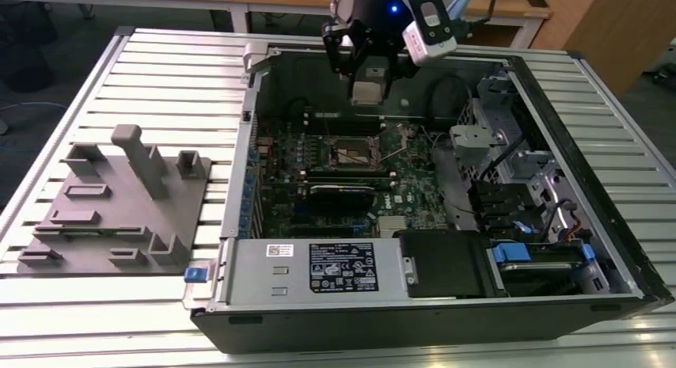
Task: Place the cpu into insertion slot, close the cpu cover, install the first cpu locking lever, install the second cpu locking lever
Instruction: 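Place the cpu into insertion slot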
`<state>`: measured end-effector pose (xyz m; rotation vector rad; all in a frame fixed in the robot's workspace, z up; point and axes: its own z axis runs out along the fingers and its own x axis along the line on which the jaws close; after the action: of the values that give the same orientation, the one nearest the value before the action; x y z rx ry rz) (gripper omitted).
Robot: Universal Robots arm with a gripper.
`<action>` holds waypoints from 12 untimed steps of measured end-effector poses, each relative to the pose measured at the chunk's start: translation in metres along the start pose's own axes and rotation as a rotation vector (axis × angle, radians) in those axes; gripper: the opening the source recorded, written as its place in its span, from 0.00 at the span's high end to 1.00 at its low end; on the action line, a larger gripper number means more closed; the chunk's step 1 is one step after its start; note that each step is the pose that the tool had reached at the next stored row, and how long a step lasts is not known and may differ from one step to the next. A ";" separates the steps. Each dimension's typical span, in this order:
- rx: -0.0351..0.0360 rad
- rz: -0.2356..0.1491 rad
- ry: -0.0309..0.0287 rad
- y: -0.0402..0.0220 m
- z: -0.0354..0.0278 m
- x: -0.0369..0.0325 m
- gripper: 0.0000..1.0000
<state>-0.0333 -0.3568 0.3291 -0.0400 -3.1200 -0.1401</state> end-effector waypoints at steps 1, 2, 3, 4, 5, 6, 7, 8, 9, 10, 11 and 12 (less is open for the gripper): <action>0.0000 0.000 0.0000 -0.0001 0.0011 0.0000 0.46; -0.0001 0.000 0.0000 -0.0002 0.0019 0.0000 0.46; 0.0000 0.000 0.0000 -0.0003 0.0026 0.0000 0.46; 0.0000 0.000 0.0000 -0.0003 0.0034 0.0000 0.46; 0.0000 0.000 -0.0001 -0.0004 0.0046 0.0000 0.46; 0.0001 0.000 -0.0001 -0.0005 0.0057 0.0000 0.46; 0.0001 0.000 -0.0001 -0.0007 0.0071 0.0000 0.46; 0.0000 0.000 -0.0001 -0.0008 0.0087 0.0000 0.46; 0.0001 0.000 -0.0001 -0.0010 0.0103 0.0000 0.46; 0.0000 0.000 -0.0001 -0.0011 0.0119 -0.0001 0.46; -0.0001 0.000 -0.0002 -0.0012 0.0132 -0.0001 0.46; -0.0001 0.000 -0.0002 -0.0013 0.0139 -0.0001 0.46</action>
<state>-0.0335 -0.3568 0.3152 -0.0400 -3.1202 -0.1402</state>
